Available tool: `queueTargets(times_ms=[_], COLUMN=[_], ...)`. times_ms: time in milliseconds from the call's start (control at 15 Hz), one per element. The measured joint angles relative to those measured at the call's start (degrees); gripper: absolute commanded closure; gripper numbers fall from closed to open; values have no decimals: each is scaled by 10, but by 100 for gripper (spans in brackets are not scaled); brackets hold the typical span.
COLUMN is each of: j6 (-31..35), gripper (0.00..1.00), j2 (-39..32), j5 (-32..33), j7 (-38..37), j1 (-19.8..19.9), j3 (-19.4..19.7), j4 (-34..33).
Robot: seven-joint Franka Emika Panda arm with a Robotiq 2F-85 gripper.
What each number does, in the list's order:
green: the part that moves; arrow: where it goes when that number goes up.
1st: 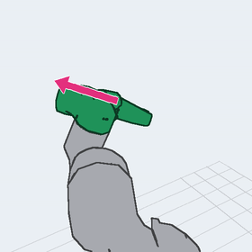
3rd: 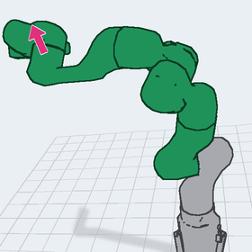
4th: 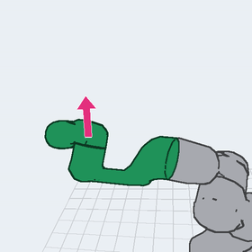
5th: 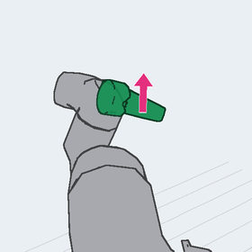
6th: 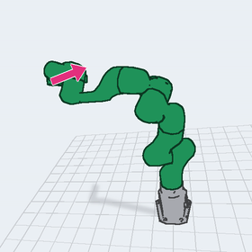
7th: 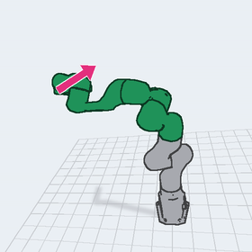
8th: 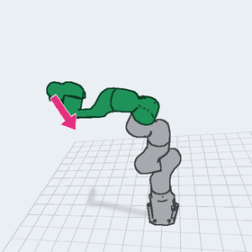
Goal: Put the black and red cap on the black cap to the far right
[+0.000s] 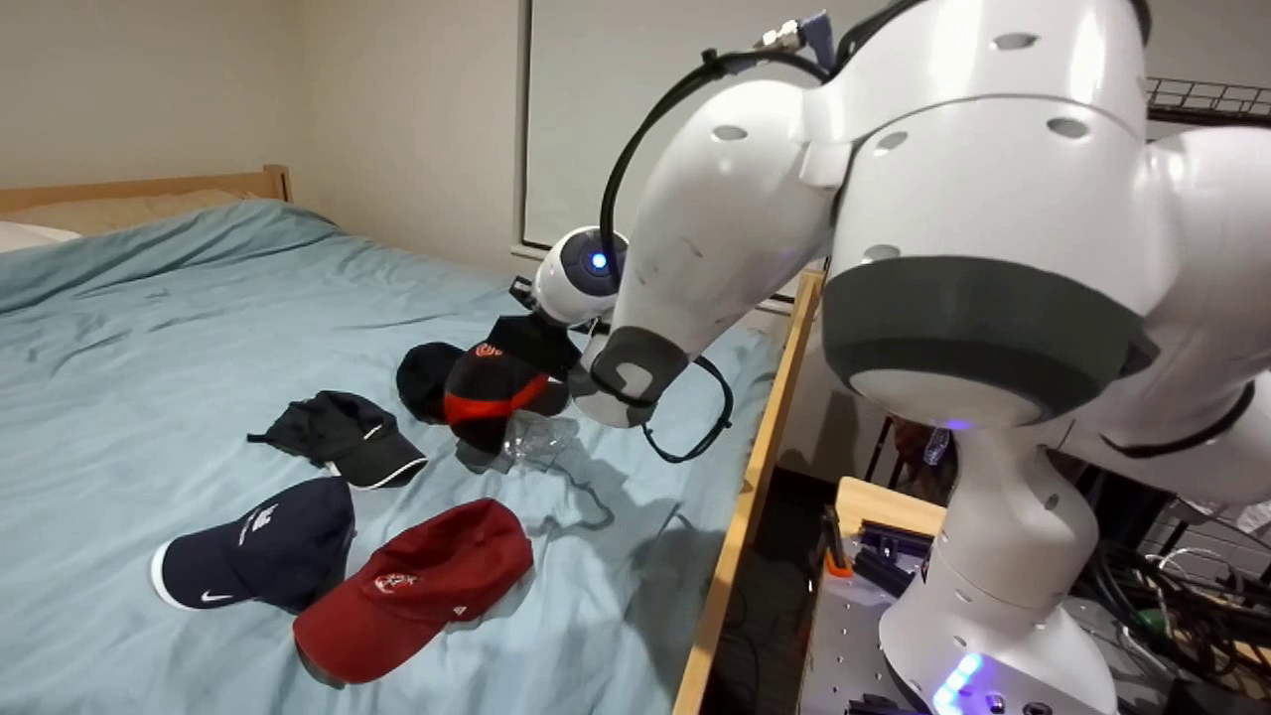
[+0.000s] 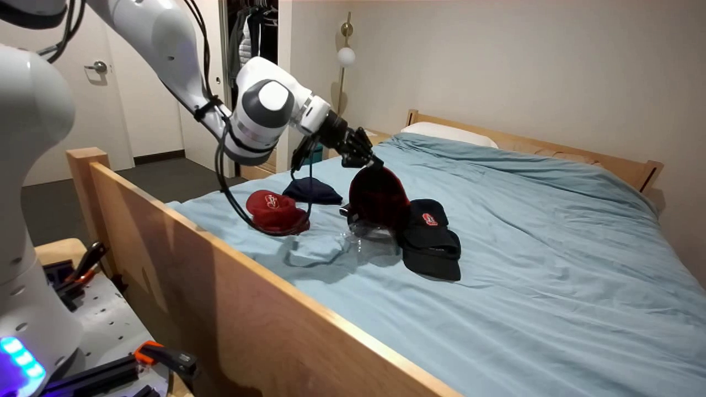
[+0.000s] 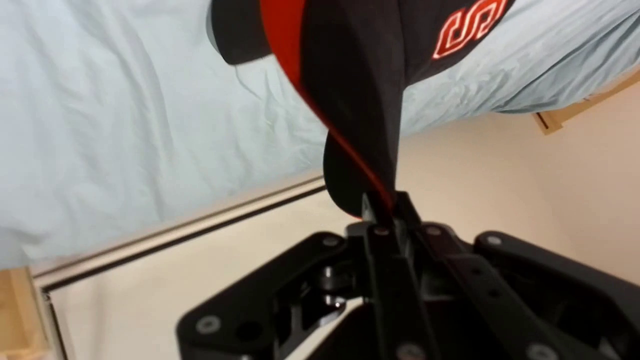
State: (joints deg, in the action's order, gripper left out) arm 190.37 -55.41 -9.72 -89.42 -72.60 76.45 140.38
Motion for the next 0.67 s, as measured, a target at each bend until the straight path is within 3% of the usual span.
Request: queueTargets(times_ms=[333,667], j6=[0,4], gripper=[95,95], j2=[7,35], j5=[-2,-11], j7=[163,272], j1=[6,51], j3=[57,59], j4=[-41,-101])
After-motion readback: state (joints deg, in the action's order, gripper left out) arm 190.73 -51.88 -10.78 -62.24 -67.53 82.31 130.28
